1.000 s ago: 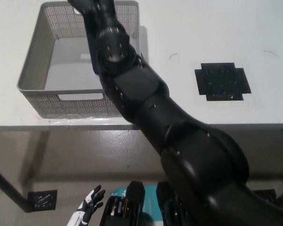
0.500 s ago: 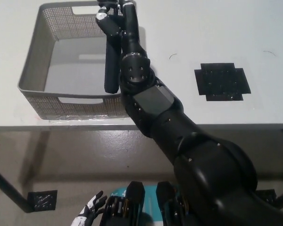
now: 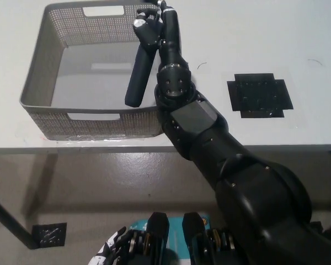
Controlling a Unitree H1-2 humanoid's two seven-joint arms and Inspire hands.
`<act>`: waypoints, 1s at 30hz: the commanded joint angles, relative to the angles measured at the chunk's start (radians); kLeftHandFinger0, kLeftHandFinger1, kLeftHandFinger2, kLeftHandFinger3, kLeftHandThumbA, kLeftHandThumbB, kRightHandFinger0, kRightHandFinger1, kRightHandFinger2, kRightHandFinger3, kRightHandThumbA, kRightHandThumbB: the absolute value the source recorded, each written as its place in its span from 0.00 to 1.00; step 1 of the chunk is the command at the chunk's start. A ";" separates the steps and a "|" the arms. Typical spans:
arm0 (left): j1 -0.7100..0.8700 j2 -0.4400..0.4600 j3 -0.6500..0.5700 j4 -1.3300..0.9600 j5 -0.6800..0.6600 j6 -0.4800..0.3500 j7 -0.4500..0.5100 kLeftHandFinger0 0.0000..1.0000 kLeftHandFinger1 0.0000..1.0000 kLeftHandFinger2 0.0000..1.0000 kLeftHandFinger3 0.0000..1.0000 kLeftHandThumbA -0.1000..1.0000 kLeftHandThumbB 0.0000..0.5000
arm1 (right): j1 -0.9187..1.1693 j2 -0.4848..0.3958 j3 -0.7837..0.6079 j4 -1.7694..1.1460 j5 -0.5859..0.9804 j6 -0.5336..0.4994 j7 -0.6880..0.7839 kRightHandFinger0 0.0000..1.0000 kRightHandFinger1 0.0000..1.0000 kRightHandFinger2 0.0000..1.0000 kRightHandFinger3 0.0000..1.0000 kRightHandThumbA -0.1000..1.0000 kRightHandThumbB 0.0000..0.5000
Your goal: Use the right hand to pick up a electric screw driver and put it into a container on the left side
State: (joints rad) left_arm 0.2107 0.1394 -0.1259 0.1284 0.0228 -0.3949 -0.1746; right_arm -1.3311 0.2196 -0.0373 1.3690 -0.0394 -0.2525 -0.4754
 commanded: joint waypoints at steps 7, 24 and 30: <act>0.008 0.018 -0.008 -0.028 -0.012 -0.002 -0.023 1.00 1.00 1.00 1.00 1.00 0.56 | -0.009 -0.020 0.094 -0.020 -0.063 -0.057 0.162 1.00 1.00 1.00 1.00 0.72 0.90; -0.003 0.020 -0.017 -0.038 0.006 0.006 -0.028 1.00 1.00 1.00 1.00 1.00 0.58 | 0.015 -0.057 0.161 -0.033 -0.067 -0.036 0.225 1.00 1.00 1.00 1.00 0.91 0.91; -0.010 0.025 -0.019 -0.038 0.013 -0.006 -0.028 1.00 1.00 1.00 1.00 1.00 0.54 | 0.068 -0.100 0.173 -0.135 -0.085 -0.083 0.242 1.00 1.00 1.00 1.00 1.00 0.84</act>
State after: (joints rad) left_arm 0.2075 0.1508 -0.1435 0.1208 0.0273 -0.3864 -0.1960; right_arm -1.2593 0.1604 0.1191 1.3284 -0.0933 -0.2666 -0.2640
